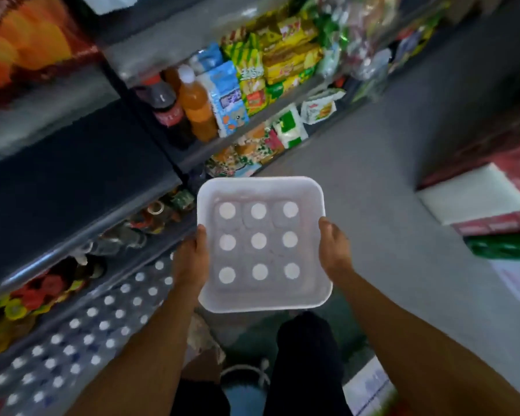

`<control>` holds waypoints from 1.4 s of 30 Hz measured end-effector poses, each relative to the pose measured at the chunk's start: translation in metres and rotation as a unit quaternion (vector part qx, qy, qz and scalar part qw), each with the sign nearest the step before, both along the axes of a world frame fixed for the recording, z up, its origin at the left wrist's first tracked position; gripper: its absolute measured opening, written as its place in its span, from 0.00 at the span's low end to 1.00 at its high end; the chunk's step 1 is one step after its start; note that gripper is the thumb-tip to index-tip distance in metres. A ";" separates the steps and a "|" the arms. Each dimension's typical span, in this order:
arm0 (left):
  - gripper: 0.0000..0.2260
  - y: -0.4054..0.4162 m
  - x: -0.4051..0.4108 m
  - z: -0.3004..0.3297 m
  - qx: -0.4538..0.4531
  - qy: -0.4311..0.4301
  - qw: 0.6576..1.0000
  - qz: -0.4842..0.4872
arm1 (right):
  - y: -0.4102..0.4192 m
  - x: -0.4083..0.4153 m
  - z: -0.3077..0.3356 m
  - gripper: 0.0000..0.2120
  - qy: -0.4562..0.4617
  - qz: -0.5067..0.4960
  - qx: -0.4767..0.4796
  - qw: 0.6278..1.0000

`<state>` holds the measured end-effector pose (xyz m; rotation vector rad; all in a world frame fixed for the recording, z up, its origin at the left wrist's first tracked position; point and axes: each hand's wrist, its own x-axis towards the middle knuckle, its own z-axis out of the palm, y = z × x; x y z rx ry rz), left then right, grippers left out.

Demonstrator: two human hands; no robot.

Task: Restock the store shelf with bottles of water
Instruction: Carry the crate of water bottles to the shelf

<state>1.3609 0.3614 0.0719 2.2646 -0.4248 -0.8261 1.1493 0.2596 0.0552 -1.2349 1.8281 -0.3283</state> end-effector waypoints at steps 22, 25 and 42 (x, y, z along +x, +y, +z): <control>0.24 0.011 -0.062 -0.249 0.097 0.036 0.965 -0.242 | 0.094 -0.089 -0.206 0.32 0.029 -0.197 0.074 0.977; 0.22 0.014 -0.066 -0.289 0.089 0.021 0.964 -0.248 | 0.099 -0.089 -0.257 0.32 0.031 -0.188 0.072 0.979; 0.23 0.004 -0.022 -0.457 0.054 -0.049 0.969 -0.238 | 0.077 -0.059 -0.441 0.20 0.002 -0.158 -0.004 0.987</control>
